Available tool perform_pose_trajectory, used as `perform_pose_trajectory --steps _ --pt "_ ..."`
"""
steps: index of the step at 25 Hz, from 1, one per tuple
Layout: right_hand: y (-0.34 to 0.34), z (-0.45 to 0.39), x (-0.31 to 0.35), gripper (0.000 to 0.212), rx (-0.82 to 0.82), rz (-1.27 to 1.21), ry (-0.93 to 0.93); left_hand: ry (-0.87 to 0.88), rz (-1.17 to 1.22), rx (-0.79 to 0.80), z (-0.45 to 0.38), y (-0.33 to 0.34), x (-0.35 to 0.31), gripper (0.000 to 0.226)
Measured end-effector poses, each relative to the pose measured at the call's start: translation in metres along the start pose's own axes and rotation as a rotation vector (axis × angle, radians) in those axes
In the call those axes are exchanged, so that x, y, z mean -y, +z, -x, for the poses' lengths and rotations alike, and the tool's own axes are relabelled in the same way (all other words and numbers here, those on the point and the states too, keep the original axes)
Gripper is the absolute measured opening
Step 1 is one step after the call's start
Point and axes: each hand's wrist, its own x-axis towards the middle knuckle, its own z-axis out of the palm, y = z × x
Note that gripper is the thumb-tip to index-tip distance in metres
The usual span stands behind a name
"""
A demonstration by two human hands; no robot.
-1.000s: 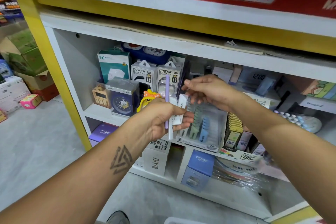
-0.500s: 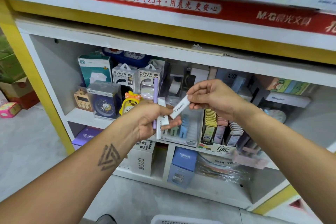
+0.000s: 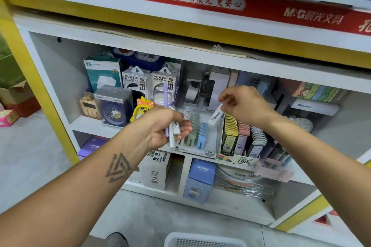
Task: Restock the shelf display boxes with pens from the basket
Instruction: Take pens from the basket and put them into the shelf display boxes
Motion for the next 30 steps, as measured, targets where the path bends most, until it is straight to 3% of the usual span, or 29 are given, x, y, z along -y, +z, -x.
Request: perform_pose_trajectory --steps 5,8,14,30 --pt "0.011 0.000 0.000 0.010 0.088 0.102 -0.034 0.013 0.011 0.021 0.000 -0.005 0.001 0.029" --pt "0.018 0.003 0.003 0.011 0.221 0.141 -0.070 0.013 -0.003 0.029 -0.001 -0.011 0.000 0.022" --pt "0.024 0.003 0.004 0.012 0.221 0.239 -0.079 -0.008 -0.056 0.039 0.000 -0.012 0.002 0.010" --pt "0.043 0.013 0.011 0.016 0.314 0.356 -0.149 -0.009 -0.084 0.089 0.005 -0.004 0.003 0.034"
